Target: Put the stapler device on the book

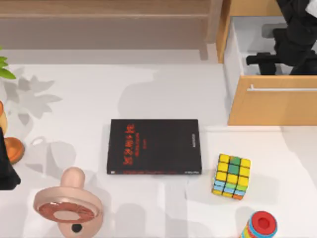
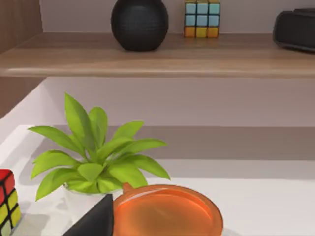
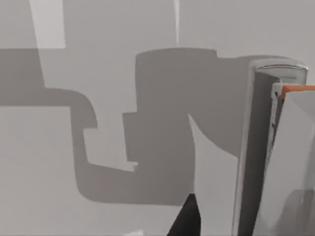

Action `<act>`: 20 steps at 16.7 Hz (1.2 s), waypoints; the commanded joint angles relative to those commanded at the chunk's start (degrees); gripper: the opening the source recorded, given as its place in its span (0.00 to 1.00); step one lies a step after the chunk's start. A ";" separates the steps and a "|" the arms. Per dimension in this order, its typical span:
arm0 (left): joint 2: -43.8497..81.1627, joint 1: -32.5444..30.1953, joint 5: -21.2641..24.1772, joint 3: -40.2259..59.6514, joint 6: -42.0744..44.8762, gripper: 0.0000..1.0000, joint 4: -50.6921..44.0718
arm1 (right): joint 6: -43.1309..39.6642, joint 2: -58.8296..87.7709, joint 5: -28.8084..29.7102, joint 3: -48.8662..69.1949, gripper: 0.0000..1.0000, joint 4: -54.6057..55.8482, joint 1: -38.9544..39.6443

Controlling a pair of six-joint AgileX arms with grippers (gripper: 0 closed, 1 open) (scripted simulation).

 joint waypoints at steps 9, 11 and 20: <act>0.00 0.00 0.00 0.00 0.00 1.00 0.00 | 0.00 0.00 0.00 0.00 0.00 0.00 0.00; 0.00 0.00 0.00 0.00 0.00 1.00 0.00 | 0.00 0.00 0.00 0.00 0.00 0.00 0.00; 0.00 0.00 0.00 0.00 0.00 1.00 0.00 | 2.15 -6.37 4.05 -0.07 0.00 -4.09 1.26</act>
